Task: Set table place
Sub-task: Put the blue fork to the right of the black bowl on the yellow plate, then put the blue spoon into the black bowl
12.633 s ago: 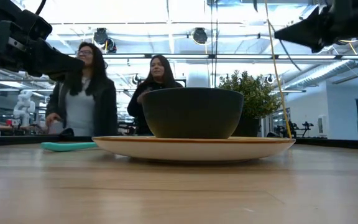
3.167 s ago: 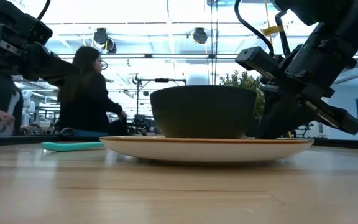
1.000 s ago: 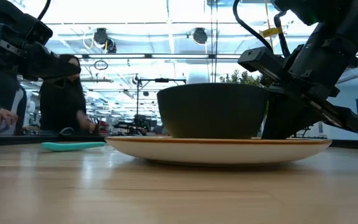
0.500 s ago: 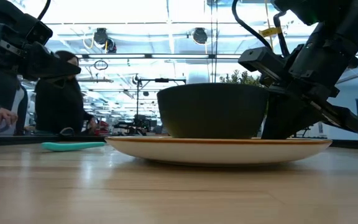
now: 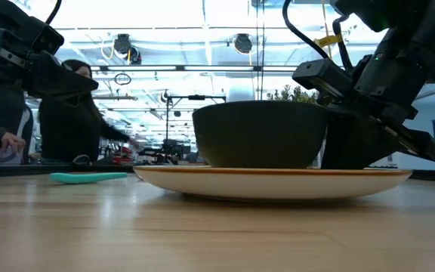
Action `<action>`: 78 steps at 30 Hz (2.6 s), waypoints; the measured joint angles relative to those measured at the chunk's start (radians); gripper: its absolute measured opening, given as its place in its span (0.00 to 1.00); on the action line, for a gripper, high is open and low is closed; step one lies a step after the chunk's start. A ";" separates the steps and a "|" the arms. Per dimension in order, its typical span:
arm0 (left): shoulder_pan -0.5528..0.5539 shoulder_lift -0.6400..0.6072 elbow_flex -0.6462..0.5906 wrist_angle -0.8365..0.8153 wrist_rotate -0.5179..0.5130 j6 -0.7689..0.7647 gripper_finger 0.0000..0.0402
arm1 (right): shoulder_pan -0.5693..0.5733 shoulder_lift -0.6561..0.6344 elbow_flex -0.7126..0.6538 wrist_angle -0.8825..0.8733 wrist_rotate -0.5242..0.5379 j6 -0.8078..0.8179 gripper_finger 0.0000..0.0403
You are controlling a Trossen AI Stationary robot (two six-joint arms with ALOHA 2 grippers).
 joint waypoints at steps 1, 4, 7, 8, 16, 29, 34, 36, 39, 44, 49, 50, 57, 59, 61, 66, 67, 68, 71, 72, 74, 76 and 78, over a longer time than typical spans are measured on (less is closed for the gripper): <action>0.000 0.000 0.000 0.000 0.000 0.000 0.06 | 0.000 0.000 0.000 0.000 0.000 0.000 0.12; 0.000 0.000 0.000 0.000 0.000 0.000 0.06 | 0.000 0.000 0.000 0.001 0.000 0.000 0.12; 0.000 0.000 0.000 0.000 0.000 0.000 0.06 | 0.000 0.000 0.000 0.002 0.000 -0.003 0.12; 0.000 0.000 0.000 0.000 0.000 0.000 0.06 | 0.000 0.000 0.000 0.002 0.000 -0.003 0.12; 0.000 0.000 0.000 0.000 0.000 -0.005 0.06 | 0.000 0.000 0.000 0.003 0.001 -0.005 0.13; 0.000 0.000 0.000 0.000 0.000 -0.007 0.06 | -0.001 -0.014 -0.001 0.009 -0.003 -0.034 0.16; 0.000 0.000 0.000 0.000 0.000 -0.009 0.06 | 0.000 -0.025 -0.002 -0.002 -0.004 -0.034 0.23; 0.000 0.000 0.000 0.000 0.000 -0.009 0.06 | 0.000 -0.026 -0.002 -0.003 -0.004 -0.033 0.26; 0.000 0.000 0.000 0.000 0.000 -0.009 0.06 | 0.000 -0.026 -0.002 -0.002 -0.003 -0.033 0.28; 0.000 0.000 0.000 0.000 0.000 -0.009 0.06 | 0.000 -0.027 -0.001 -0.002 -0.003 -0.034 0.27; 0.000 0.000 0.000 0.000 0.000 -0.010 0.06 | 0.000 -0.041 -0.001 -0.008 -0.005 -0.032 0.26; 0.000 0.000 0.000 0.000 0.000 -0.011 0.06 | 0.000 -0.049 -0.001 -0.015 -0.008 -0.032 0.26; 0.000 0.000 0.000 0.000 0.001 -0.012 0.06 | 0.002 -0.155 -0.001 -0.114 0.017 -0.032 0.26; 0.000 0.000 0.000 0.003 0.000 -0.012 0.06 | 0.002 -0.180 -0.001 -0.136 0.026 -0.032 0.26; 0.000 0.000 0.000 0.002 0.002 -0.012 0.06 | 0.001 -0.204 -0.001 -0.134 0.027 -0.040 0.26; 0.000 0.000 0.000 0.002 0.009 -0.014 0.06 | 0.001 -0.319 -0.001 -0.155 0.091 -0.189 0.26; 0.000 0.000 0.000 0.002 0.009 -0.013 0.06 | 0.005 -0.348 -0.001 -0.178 0.119 -0.225 0.26; 0.000 0.000 0.000 0.002 0.009 -0.013 0.06 | 0.009 -0.376 -0.001 -0.195 0.164 -0.256 0.26; 0.000 0.000 0.000 0.001 0.009 -0.013 0.06 | 0.019 -0.429 0.000 -0.192 0.266 -0.293 0.26; 0.000 0.000 0.000 0.001 0.009 -0.013 0.06 | 0.018 -0.441 0.000 -0.183 0.268 -0.322 0.26; 0.000 0.000 0.000 0.000 0.009 -0.013 0.06 | 0.009 -0.458 0.000 -0.169 0.268 -0.389 0.26; 0.000 0.000 0.000 0.000 0.009 -0.004 0.06 | 0.002 -0.476 0.000 -0.146 0.269 -0.511 0.26; 0.000 0.000 0.000 0.001 0.009 0.006 0.06 | -0.001 -0.490 0.000 -0.093 0.291 -0.679 0.26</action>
